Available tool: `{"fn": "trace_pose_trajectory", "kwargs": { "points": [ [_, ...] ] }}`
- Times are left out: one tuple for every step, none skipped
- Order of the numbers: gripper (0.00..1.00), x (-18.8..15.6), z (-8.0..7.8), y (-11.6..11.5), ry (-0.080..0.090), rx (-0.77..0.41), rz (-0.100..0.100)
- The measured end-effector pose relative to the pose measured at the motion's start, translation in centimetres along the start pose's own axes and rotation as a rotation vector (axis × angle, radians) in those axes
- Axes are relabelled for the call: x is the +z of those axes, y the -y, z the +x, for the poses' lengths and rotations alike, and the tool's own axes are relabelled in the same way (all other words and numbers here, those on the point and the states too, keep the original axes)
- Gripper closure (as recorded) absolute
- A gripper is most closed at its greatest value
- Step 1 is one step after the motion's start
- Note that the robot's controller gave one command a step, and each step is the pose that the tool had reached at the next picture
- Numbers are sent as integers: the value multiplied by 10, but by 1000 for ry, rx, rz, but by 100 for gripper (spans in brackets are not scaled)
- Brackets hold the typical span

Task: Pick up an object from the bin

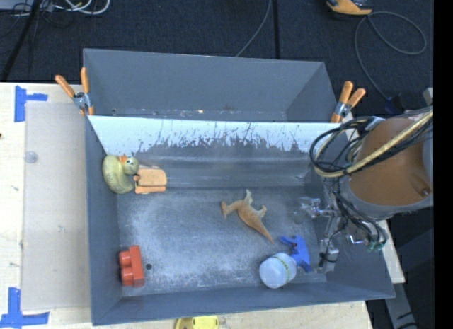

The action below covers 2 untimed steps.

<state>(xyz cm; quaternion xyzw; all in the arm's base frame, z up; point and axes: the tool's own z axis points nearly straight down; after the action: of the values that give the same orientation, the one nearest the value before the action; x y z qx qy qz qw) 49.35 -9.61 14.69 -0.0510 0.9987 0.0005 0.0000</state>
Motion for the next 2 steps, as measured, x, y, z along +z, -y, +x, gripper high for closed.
{"fn": "trace_pose_trajectory", "kwargs": {
  "points": [
    [0, 59, 6, -31, 2, 37, 1],
    [100, 78, 21, -33, -1, 65, 0]
  ]
}}
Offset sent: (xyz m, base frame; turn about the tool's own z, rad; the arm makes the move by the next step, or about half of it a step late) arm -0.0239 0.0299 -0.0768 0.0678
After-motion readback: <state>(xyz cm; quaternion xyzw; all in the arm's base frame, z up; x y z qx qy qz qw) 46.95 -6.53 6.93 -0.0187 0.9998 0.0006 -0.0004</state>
